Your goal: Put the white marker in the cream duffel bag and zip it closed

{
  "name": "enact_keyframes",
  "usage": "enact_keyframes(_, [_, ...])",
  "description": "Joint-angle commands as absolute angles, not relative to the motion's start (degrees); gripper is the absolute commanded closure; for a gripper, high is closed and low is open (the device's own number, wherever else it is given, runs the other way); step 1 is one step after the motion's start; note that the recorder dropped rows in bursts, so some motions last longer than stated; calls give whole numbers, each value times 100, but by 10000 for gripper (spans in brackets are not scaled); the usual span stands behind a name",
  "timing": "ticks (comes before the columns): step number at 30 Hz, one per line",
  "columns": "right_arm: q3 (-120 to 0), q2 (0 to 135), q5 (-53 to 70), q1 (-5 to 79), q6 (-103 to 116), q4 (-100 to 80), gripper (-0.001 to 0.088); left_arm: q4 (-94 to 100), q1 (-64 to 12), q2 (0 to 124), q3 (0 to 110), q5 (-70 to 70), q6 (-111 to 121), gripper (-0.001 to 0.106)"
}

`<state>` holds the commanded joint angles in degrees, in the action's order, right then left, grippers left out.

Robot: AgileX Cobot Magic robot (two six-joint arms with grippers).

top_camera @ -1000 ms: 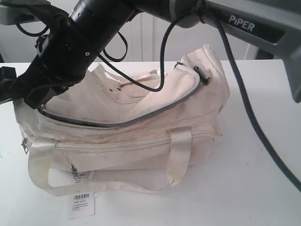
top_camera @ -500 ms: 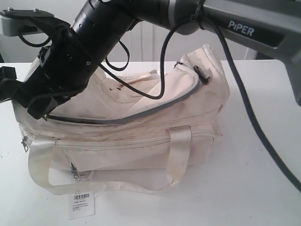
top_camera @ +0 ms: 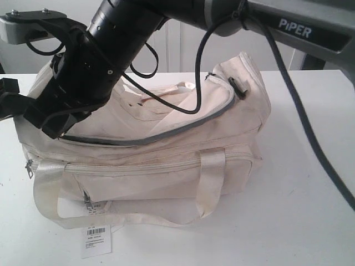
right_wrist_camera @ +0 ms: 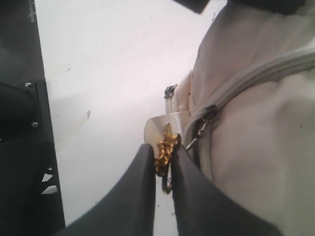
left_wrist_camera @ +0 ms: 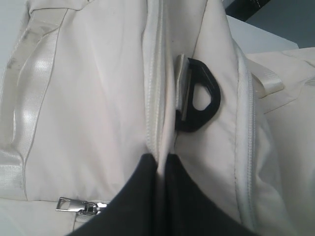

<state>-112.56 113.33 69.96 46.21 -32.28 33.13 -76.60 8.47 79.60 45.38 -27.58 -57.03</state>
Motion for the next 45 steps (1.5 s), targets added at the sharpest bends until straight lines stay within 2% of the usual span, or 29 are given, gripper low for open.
enact_keyframes(32, [-10846,10813,6996,4621,-3121,3077,868,-7660,847,7960,4538,-2723,-5733,1053])
enact_keyframes(38, [-10558,10824,6996,4621,-2985,2219,868,-7660,847,7960,4538,-2654,-5744,1053])
enact_keyframes(45, [-10313,10812,6996,4621,-2983,2054,868,-7660,847,7960,4538,-2654,-5744,1053])
